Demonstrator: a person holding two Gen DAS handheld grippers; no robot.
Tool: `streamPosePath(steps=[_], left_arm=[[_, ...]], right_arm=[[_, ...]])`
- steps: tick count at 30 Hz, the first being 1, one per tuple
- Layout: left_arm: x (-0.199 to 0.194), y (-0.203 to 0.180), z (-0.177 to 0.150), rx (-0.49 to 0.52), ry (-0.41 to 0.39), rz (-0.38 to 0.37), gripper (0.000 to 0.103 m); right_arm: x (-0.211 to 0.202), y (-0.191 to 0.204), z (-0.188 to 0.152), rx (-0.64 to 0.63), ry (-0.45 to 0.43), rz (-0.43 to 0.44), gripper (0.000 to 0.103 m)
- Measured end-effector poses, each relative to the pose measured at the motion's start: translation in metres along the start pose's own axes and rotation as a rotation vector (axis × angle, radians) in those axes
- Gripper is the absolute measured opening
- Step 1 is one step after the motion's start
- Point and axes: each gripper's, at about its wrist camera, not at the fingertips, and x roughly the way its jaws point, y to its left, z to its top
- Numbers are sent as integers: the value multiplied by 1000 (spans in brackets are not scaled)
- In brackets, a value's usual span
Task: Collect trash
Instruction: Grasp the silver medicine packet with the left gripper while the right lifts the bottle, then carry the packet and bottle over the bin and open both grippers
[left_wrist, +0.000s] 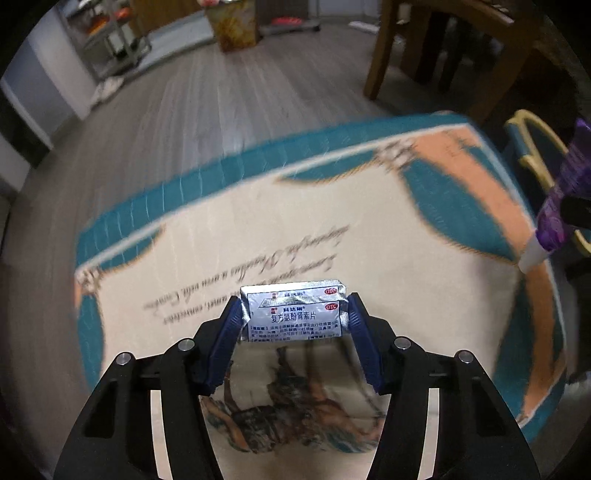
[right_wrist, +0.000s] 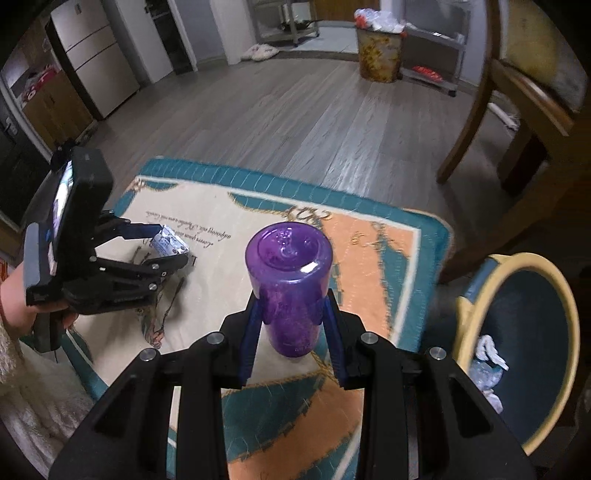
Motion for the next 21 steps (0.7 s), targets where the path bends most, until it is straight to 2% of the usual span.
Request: streamPosePath(steps=[3, 11, 17, 21], left_arm=[[-24, -18, 7, 28, -69, 0, 59], [-86, -74, 27, 73, -220, -98, 59], [-104, -125, 55, 122, -291, -211, 59], [-103, -174, 69, 191, -311, -273, 59]], right_arm=[[-22, -9, -4, 30, -29, -17, 32], [-103, -51, -20, 149, -151, -64, 32], [-167, -95, -44, 228, -254, -130, 32], [-190, -135, -64, 313, -299, -177, 32]])
